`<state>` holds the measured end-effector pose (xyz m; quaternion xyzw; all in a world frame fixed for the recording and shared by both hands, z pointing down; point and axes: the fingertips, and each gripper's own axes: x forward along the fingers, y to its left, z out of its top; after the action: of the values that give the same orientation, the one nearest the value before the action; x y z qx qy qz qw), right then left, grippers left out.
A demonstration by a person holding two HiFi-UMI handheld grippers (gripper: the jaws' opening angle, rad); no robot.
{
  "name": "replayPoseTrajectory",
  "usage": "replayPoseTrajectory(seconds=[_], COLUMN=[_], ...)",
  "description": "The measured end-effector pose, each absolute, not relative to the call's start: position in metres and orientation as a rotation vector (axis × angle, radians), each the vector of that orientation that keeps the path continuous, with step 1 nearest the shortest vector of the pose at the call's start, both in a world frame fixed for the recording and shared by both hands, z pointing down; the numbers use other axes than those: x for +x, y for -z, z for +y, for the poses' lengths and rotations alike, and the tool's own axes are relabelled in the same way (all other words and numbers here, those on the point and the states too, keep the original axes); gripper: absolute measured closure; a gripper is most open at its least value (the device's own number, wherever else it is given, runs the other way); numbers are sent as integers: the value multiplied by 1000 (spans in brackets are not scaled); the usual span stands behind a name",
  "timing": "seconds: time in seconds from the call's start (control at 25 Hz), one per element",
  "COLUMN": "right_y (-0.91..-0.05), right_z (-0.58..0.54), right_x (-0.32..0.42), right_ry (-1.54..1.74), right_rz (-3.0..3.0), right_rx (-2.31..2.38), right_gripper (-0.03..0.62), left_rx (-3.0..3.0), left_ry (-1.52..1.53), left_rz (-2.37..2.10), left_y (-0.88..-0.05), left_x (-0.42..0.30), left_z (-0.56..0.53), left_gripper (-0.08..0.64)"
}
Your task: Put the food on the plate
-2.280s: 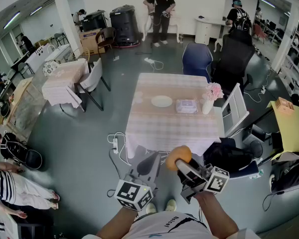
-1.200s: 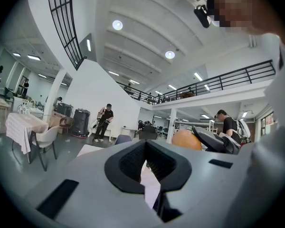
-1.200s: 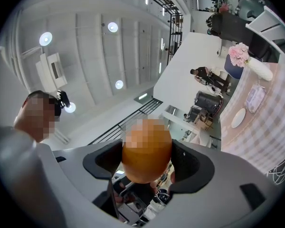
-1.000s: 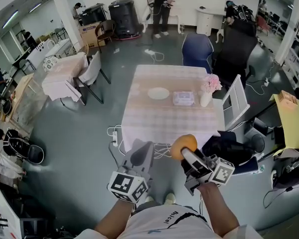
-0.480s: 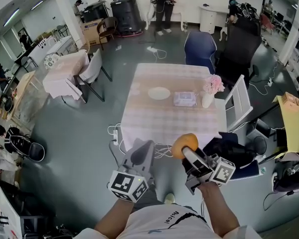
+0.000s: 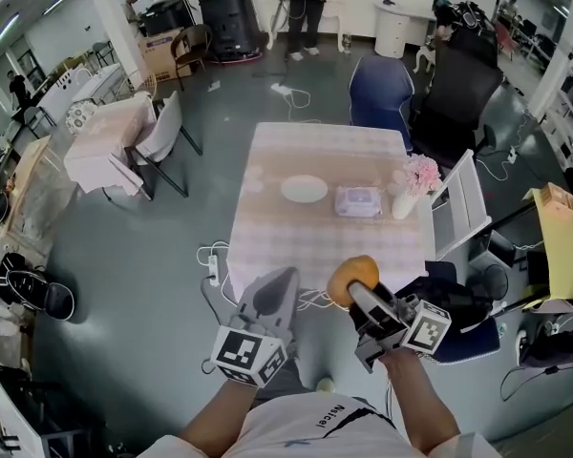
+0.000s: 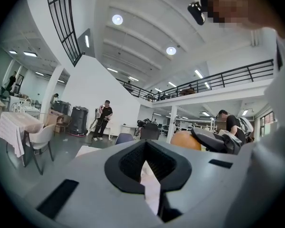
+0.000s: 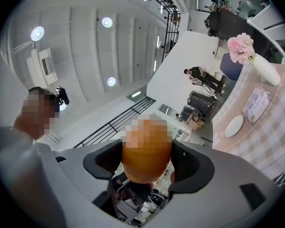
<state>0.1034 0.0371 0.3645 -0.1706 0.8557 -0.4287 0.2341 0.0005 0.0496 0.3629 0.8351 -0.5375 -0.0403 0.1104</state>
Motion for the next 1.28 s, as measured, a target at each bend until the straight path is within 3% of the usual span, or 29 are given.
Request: replayPoseTrajectory(seconds=[0.44, 1.28], right_y=[-388, -440], right_z=[-54, -171], right_x=[33, 8], right_ry=[1198, 1230], right_rz=[2357, 2429], right_rx=[-585, -720], right_gripper=[276, 276], left_rx=[2485, 2454], left_ry=[71, -20], left_rz=[-1471, -1468], left_y=[-390, -438], left_x=[-59, -81], left_z=[-50, -161], left_gripper=[555, 555])
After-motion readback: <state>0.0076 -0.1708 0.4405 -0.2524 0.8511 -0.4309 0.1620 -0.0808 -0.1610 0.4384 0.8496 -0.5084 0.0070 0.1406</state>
